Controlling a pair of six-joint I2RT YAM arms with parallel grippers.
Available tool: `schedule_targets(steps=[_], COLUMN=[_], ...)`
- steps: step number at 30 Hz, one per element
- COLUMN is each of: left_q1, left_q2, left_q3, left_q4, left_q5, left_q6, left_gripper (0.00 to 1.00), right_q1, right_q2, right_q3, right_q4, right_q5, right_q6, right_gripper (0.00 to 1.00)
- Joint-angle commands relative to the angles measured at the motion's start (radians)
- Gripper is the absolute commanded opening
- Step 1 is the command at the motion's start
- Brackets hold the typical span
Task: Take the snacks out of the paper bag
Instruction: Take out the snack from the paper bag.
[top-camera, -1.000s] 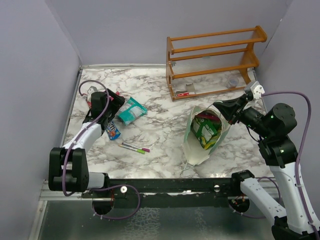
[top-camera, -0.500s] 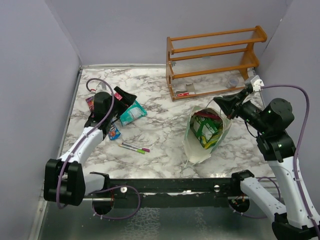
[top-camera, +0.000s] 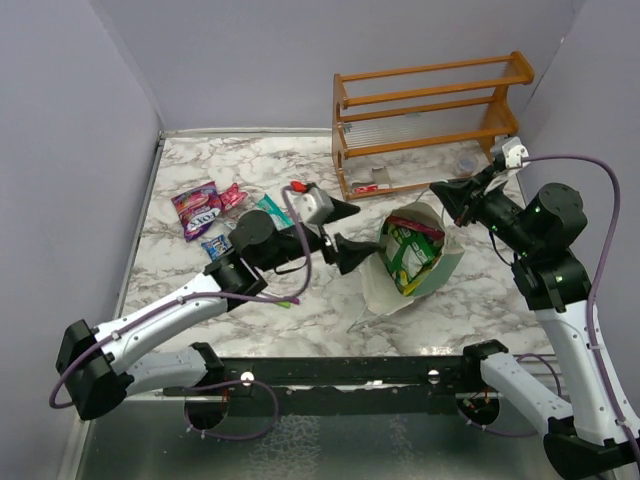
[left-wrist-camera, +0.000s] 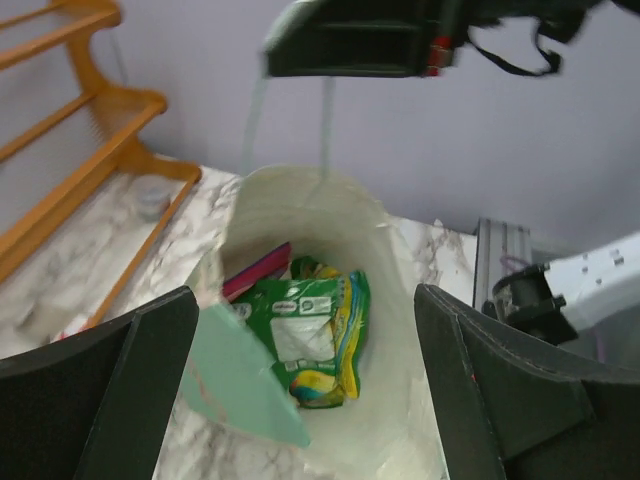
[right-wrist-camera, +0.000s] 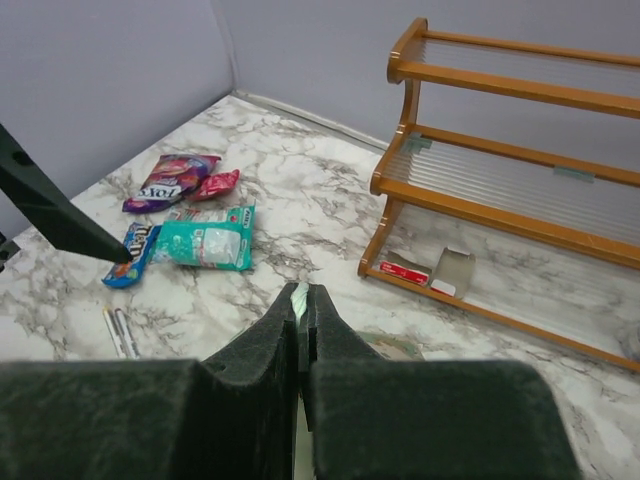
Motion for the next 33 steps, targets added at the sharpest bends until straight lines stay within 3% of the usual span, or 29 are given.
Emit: schedule_targets(steps=[1, 6, 12, 21, 33], left_q1=[-0.153, -0.169, -0.181, -0.205, -0.299], left_q2=[0.104, 0.155, 0.188, 0.331, 0.522], left_q3=[0.151, 0.183, 0.220, 0.400, 0.527], left_q4=[-0.202, -0.209, -0.278, -0.573, -0.712], left_q5=[0.058, 0.196, 0.228, 0.201, 0.051], left_q6=[0.463, 0.560, 0.739, 1.039, 1.338], left_gripper=[0.93, 0.93, 0.98, 0.92, 0.78], right_q1=[0.003, 0.003, 0.003, 0.003, 0.003], right_q2=[-0.020, -0.034, -0.046, -0.050, -0.035], right_q3=[0.032, 0.031, 0.042, 0.049, 0.052], right_q4=[0.050, 0.030, 0.008, -0.022, -0.003], right_q5=[-0.039, -0.036, -0.042, -0.196, -0.241], right_q6=[0.003, -0.004, -0.023, -0.126, -0.105], right_gripper=[0.02, 0.02, 0.02, 0.02, 0.02])
